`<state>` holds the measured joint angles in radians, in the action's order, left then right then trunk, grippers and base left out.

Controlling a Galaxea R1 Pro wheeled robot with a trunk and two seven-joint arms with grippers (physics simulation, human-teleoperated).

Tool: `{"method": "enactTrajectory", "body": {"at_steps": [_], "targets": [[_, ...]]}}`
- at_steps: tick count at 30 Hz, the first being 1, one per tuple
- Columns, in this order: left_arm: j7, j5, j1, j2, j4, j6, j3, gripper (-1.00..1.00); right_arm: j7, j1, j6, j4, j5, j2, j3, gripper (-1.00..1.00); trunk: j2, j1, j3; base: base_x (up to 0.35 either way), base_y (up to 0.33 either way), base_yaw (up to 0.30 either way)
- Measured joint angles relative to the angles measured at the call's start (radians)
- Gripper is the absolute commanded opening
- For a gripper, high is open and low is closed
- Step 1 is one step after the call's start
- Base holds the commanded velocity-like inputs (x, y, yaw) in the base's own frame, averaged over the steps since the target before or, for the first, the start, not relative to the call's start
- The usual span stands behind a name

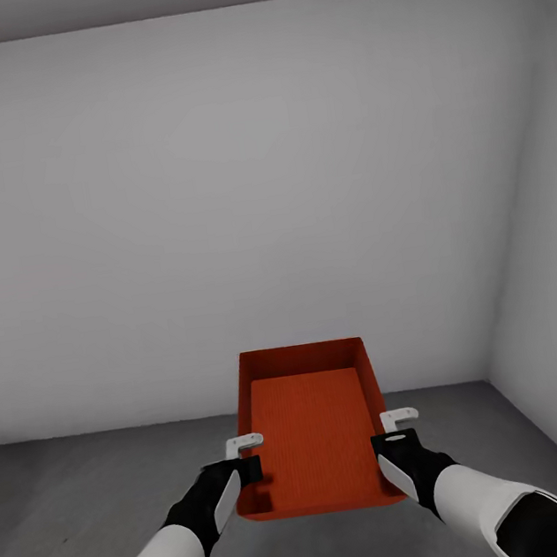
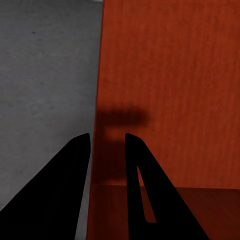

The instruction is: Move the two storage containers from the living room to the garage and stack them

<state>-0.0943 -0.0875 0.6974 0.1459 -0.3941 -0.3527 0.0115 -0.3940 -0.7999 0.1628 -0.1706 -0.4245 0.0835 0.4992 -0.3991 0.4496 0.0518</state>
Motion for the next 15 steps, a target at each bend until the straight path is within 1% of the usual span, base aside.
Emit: {"method": "enactTrajectory", "body": {"at_steps": [2,6,15], "targets": [[0.0,0.0,0.0,0.0,0.0,0.0,0.0,-1.0,0.0,0.0,0.0,0.0,-0.001,0.0,0.001,-1.0,0.0,0.0,0.0,0.003,0.0,-0.2],[0.002,0.001,0.0,-0.001,0.001,0.0,0.001,-1.0,0.0,0.0,0.0,0.001,0.001,0.001,-0.001,-1.0,0.0,0.0,0.0,0.1,0.0,-0.064],[0.004,0.001,0.0,-0.001,0.001,0.002,0.002,-1.0,0.0,0.0,0.0,0.0,0.008,0.001,-0.005,-1.0,0.0,-0.001,0.0,0.283,0.072,-0.005]]}}
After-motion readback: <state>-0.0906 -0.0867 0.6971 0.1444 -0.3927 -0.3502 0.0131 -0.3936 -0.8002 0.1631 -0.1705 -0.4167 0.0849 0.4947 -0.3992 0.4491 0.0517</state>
